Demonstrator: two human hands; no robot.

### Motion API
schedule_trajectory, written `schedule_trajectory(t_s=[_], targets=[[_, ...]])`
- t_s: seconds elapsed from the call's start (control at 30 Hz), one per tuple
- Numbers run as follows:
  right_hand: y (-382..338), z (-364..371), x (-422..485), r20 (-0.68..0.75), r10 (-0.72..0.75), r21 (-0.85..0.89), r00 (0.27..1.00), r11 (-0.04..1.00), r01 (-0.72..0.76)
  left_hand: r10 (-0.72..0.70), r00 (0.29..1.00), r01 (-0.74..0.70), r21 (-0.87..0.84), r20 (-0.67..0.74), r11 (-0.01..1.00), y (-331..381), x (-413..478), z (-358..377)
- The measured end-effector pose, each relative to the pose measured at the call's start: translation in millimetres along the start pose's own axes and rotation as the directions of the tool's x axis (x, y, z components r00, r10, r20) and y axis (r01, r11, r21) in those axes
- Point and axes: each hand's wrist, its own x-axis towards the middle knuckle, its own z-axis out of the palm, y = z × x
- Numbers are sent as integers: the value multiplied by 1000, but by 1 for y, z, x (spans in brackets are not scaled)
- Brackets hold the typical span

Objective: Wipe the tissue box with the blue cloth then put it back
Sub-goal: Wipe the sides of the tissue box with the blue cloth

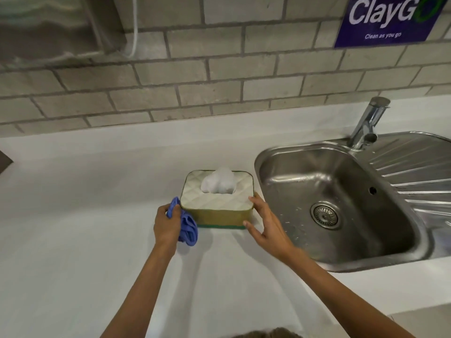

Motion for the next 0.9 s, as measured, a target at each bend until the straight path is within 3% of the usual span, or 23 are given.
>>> schedule_trajectory(t_s=[0.2,0.3,0.4,0.57,0.7,0.9], targets=[[-5,6,-11,-28,-34,111,999,993,37,-139,990,142,-376,37,916,4,8,2],[-7,2,-12,-89,93,211,992,975,-72,-199,975,219,-523,95,824,-1,11,-6],[-6,-9,3,-145,348,335,926,898,-285,-223,953,299,-534,203,791,-13,-3,-10],[-5,-16,45,91,526,503,845,709,-495,-276,881,454,-518,386,725,-14,-42,8],[-10,-12,51,118,516,540,849,684,-491,-233,862,468,-532,450,705,1,-50,18],[-7,-2,30,8,456,516,890,760,-394,-236,904,407,-542,357,735,9,-36,15]])
